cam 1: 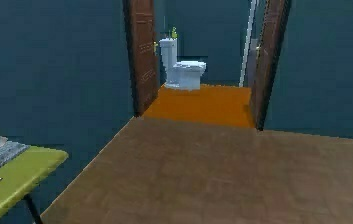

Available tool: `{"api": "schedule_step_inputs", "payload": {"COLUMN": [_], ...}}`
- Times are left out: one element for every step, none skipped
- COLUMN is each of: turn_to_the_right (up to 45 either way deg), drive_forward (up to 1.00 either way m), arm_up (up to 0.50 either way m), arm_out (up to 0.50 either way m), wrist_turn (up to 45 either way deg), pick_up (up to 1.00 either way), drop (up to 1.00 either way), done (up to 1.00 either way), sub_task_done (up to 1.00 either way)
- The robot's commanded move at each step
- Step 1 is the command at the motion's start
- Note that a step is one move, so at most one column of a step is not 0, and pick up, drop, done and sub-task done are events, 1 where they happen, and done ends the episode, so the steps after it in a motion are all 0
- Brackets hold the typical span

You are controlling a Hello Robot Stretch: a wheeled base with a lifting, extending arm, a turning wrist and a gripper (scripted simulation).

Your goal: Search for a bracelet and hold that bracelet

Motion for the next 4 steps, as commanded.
{"api": "schedule_step_inputs", "payload": {"turn_to_the_right": [-45.0, -45.0, -45.0, -18.0], "drive_forward": [0.0, 0.0, 0.0, 0.0], "arm_up": [0.0, 0.0, 0.0, 0.0], "arm_out": [0.0, 0.0, 0.0, 0.0], "wrist_turn": [0.0, 0.0, 0.0, 0.0], "pick_up": [0.0, 0.0, 0.0, 0.0], "drop": [0.0, 0.0, 0.0, 0.0], "done": [0.0, 0.0, 0.0, 0.0], "sub_task_done": [0.0, 0.0, 0.0, 0.0]}}
